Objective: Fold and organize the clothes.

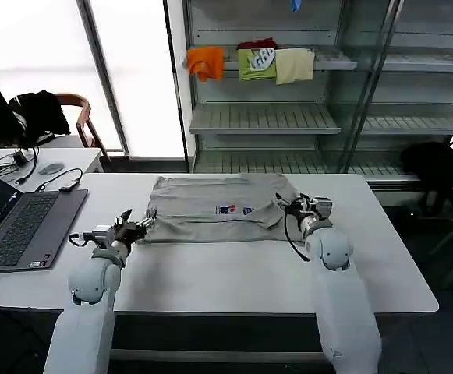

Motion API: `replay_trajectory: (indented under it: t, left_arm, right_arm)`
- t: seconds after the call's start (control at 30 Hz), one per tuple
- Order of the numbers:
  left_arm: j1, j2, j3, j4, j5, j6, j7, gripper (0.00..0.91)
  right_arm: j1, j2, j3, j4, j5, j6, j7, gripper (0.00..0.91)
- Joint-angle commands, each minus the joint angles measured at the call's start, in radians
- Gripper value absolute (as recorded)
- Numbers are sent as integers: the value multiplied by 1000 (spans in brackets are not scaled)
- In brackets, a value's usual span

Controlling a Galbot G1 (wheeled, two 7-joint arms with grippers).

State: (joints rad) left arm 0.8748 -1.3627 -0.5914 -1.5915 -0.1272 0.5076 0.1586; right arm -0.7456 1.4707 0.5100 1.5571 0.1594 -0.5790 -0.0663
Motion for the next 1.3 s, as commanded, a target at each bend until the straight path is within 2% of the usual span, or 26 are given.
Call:
replay_trajectory:
  t: [0.03, 0.2, 0.3, 0.4, 0.43, 0.47, 0.5, 0.53, 0.57, 0.6, 0.63, 0.67, 1.3]
  left_arm:
    - [51, 1, 5, -22, 78, 68, 2, 907]
    - [66, -2, 5, -33, 90, 68, 0, 907]
    - [69, -2, 3, -36, 92, 68, -2, 907]
    - [73, -2, 1, -37, 93, 68, -3, 907]
    - [72, -2, 0, -34, 93, 68, -3, 907]
    - [73, -2, 0, -32, 94, 68, -3, 867]
    - [72, -3, 0, -30, 94, 68, -4, 766]
    - [71, -2, 0, -28, 94, 68, -6, 584]
    - [70, -3, 0, -23, 93, 68, -6, 262]
    - [69, -2, 0, -21, 94, 68, -6, 121]
    - [67, -2, 0, -18, 94, 68, -6, 50]
    - [67, -2, 1, -14, 94, 64, -1, 10]
    - [81, 0, 11, -25, 108, 69, 40, 0]
  right_arm:
    - [-161, -51, 14, 124, 2, -1, -23, 907]
    - [-252, -67, 25, 169, 3, 0, -34, 907]
    - [-290, -73, 26, 184, 1, 0, -38, 816]
    - [-303, -73, 31, 177, -5, 0, -35, 695]
    - [-307, -73, 33, 173, -6, 0, -36, 584]
    - [-310, -74, 33, 171, -6, 0, -36, 464]
    - [-313, -74, 33, 168, -7, 0, -36, 373]
    - [-315, -74, 33, 167, -7, 0, -37, 292]
    - [-320, -71, 31, 167, -10, 1, -40, 101]
    - [-321, -69, 29, 165, -15, 1, -41, 50]
    - [-321, -66, 27, 163, -17, 1, -42, 0]
    - [-320, -64, 26, 163, -18, 1, -44, 0]
    - [-301, -59, 21, 192, -2, -1, -30, 0]
